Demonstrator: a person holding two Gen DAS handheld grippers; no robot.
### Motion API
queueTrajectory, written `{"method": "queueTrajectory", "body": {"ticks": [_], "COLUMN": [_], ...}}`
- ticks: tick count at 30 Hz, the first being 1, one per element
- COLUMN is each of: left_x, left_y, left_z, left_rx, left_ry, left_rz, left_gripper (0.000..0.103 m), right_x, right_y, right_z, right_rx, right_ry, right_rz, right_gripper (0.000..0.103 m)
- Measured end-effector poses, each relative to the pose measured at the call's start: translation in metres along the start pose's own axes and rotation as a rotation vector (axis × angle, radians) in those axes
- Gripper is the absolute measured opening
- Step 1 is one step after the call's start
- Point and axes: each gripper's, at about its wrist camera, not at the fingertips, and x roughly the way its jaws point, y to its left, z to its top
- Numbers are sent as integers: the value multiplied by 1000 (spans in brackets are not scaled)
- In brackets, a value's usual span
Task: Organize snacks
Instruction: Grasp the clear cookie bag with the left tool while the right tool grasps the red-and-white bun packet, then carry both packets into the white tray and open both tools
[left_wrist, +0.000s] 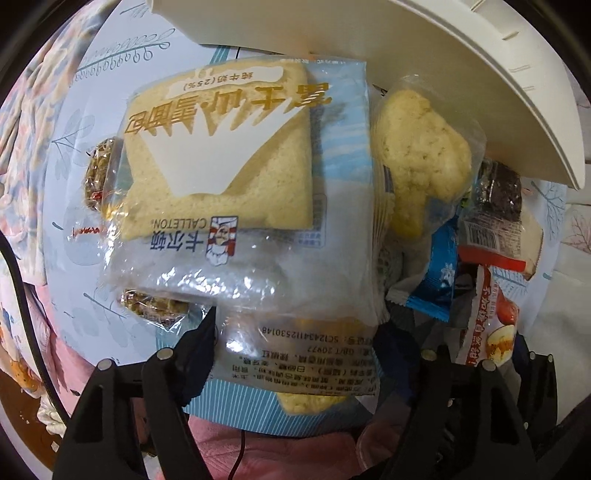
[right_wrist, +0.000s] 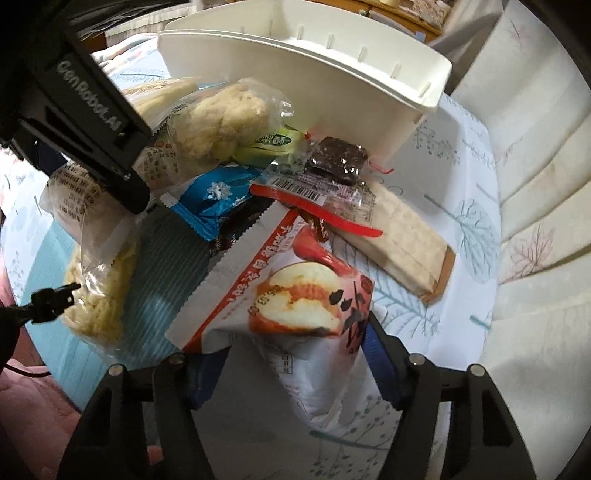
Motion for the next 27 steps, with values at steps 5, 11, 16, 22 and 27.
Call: {"method": "queueTrajectory", "body": {"ticks": [5, 11, 16, 22, 27], "left_x": [-10, -36, -72, -114, -154], "left_y": [11, 30, 48, 65, 69], "left_z": [-6, -28, -41, -46, -37], "left_rx": [41, 129, 220, 304, 339], "left_ry": [18, 53, 24, -47, -135], "left_rz": [-9, -72, -111, -165, -191], "left_gripper": [75, 75, 75, 75, 75], "right_x": [-3, -20, -40, -75, -104], "right_y": [-5, -6, -10, -12, -4], "right_z": [3, 10, 16, 21, 27], "right_rx": [104, 251, 402, 571, 642], "right_ry": [44, 79, 106, 55, -5], "right_rz": [31, 31, 17, 44, 50], "right_gripper": [68, 68, 68, 68, 68]}}
